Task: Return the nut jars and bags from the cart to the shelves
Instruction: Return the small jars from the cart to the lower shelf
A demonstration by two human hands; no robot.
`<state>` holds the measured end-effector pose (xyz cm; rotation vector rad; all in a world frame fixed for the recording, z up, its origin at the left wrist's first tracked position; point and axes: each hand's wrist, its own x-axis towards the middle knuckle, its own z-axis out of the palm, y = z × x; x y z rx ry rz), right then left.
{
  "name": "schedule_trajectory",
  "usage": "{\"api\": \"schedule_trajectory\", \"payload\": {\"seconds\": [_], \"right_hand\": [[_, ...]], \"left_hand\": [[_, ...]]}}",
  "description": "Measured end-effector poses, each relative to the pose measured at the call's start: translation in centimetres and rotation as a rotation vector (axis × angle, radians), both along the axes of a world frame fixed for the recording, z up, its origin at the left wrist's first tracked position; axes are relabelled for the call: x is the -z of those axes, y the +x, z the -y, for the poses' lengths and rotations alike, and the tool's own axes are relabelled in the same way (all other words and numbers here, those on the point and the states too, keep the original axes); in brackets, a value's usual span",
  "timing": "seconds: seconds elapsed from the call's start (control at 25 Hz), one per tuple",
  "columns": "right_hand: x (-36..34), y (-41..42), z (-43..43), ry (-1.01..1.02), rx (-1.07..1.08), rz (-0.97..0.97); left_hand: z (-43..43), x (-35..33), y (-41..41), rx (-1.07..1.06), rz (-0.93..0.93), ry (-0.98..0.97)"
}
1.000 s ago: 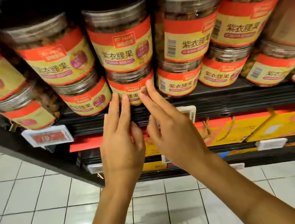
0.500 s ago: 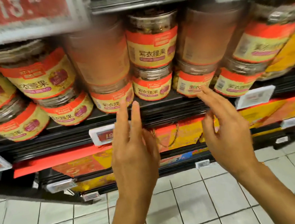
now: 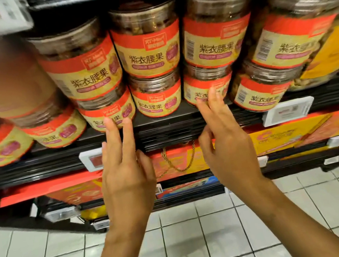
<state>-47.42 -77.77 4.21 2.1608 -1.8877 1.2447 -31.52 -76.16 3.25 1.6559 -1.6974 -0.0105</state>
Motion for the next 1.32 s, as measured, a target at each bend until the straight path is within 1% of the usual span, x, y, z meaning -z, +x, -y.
{"api": "schedule_trajectory", "payload": {"seconds": [0.08, 0.16, 0.28, 0.36, 0.4, 0.48, 0.56, 0.68, 0.84, 0.96, 1.12, 1.2, 1.32], "right_hand": [[-0.5, 0.2, -0.3, 0.035, -0.044, 0.061], [-0.8, -1.2, -1.9, -0.014, -0.052, 0.173], [-1.5, -5.9, -4.4, -0.142, 0.093, 0.258], [-1.8, -9.1, -4.4, -0.078, 0.171, 0.27], [-1.9, -10.2, -4.0, -0.016, 0.158, 0.258], [-1.7, -11.1, -3.1, 0.068, 0.075, 0.205], [-1.3, -11.4, -2.2, 0.077, 0.003, 0.166], [-0.9, -11.7, -1.2, 0.034, -0.023, 0.171], [-0.7, -11.8, -0.3, -0.006, -0.043, 0.154], [-0.7, -11.8, 0.6, 0.033, -0.066, 0.164], [-1.3, -12.0, 0.3, 0.032, -0.047, 0.147], [-2.4, -11.6, -0.2, 0.006, -0.054, 0.139], [-4.7, -9.1, -1.8, 0.093, -0.151, 0.126]], "left_hand": [[-0.5, -0.1, -0.3, 0.015, -0.008, -0.023], [-1.3, -0.5, -1.3, 0.065, -0.049, -0.051], [-2.3, -1.7, -5.0, 0.218, -0.13, -0.022], [-2.3, -2.6, -8.3, 0.323, -0.153, -0.004], [-2.2, -2.9, -10.0, 0.357, -0.16, 0.006], [-1.7, -3.0, -12.9, 0.406, -0.171, 0.037], [-0.9, -2.8, -15.0, 0.431, -0.189, 0.088], [0.5, -2.4, -16.3, 0.405, -0.235, 0.133], [1.6, -2.0, -16.9, 0.322, -0.217, 0.074], [2.0, -1.9, -17.4, 0.303, -0.19, 0.045], [1.9, -2.6, -16.9, 0.285, -0.173, 0.071], [0.9, -3.1, -15.4, 0.276, -0.212, 0.116], [-2.8, -4.7, -11.6, 0.247, -0.311, 0.201]]}}
